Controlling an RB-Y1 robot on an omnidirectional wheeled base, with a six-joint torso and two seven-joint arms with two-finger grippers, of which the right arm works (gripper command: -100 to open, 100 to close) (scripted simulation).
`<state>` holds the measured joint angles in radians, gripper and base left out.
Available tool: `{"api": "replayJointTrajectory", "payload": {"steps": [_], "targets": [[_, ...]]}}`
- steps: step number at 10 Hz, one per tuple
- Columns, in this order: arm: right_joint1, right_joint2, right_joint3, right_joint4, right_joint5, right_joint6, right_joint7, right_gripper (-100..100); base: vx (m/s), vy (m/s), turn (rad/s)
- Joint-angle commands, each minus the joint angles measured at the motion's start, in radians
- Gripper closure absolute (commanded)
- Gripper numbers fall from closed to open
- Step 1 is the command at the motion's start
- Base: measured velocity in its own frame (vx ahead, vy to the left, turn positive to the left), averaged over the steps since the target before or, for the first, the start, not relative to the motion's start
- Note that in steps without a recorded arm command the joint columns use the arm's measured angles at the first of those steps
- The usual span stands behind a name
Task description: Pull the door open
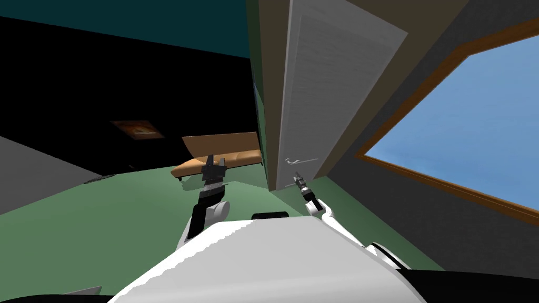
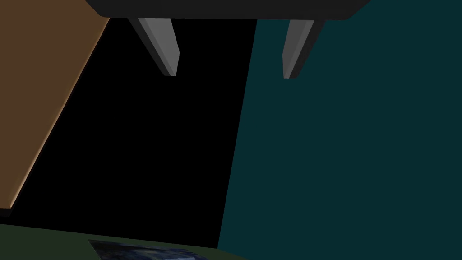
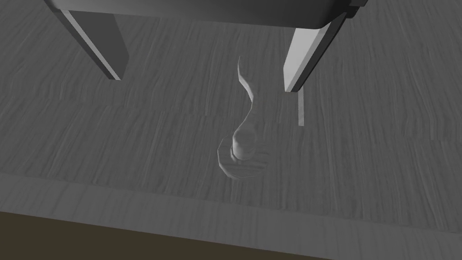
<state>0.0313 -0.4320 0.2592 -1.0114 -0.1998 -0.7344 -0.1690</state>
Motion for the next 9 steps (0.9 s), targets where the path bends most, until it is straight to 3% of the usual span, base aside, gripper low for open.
{"api": "replayJointTrajectory", "payload": {"steps": [1,7,8,9], "targets": [[-0.015,-0.012,0.005,0.038,-0.008,-0.006,-0.009,-100,0.083,-0.098,0.080],[-0.053,-0.044,0.020,0.138,-0.030,-0.018,-0.028,-100,0.068,-0.098,0.076],[-0.048,-0.041,0.018,0.126,-0.028,-0.015,-0.026,-100,0.026,-0.040,0.012],[-0.043,-0.054,-0.001,0.155,-0.038,-0.033,-0.038,-100,0.089,0.059,0.255]]}}
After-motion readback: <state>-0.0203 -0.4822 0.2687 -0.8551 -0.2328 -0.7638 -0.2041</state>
